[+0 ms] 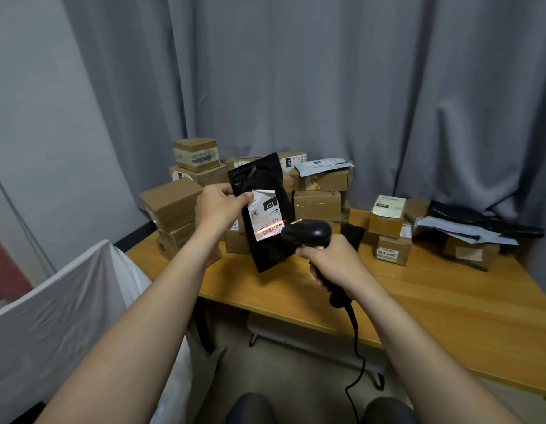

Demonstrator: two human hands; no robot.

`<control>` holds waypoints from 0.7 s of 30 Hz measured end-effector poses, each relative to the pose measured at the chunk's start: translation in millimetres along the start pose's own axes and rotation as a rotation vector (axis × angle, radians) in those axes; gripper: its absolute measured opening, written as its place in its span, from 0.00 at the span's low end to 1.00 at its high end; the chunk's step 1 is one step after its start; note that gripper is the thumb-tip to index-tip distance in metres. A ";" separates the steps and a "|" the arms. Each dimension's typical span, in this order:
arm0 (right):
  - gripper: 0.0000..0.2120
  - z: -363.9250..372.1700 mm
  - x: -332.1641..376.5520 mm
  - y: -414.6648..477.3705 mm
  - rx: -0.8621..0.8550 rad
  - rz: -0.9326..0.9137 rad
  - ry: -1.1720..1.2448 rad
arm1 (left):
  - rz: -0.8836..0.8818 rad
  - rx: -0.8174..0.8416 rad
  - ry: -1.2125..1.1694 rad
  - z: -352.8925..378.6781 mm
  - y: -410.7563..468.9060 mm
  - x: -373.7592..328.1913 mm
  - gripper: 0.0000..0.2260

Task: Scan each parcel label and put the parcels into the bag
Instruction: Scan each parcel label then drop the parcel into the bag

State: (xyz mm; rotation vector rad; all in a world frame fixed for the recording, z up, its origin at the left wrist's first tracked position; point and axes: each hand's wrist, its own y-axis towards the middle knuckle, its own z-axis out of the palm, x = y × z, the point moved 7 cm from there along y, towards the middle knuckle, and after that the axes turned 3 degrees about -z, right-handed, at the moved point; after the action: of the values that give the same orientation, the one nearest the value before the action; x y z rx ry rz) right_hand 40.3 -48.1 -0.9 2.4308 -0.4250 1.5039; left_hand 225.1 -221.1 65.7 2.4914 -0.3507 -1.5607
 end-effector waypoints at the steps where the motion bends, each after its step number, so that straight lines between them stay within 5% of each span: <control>1: 0.16 0.1 0.1 0.5 0.000 -0.001 0.005 | 0.000 -0.001 -0.002 0.0 0.0 -0.2 0.13; 21: 0.14 1.1 2.4 1.9 0.032 0.009 0.018 | 0.008 -0.031 -0.022 -1.0 3.9 -1.8 0.12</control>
State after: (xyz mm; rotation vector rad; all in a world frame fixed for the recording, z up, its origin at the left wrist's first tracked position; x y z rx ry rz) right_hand 41.5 -50.5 0.9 2.4409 -0.4119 1.5469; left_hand 224.9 -224.2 68.8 2.4482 -0.3358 -1.5799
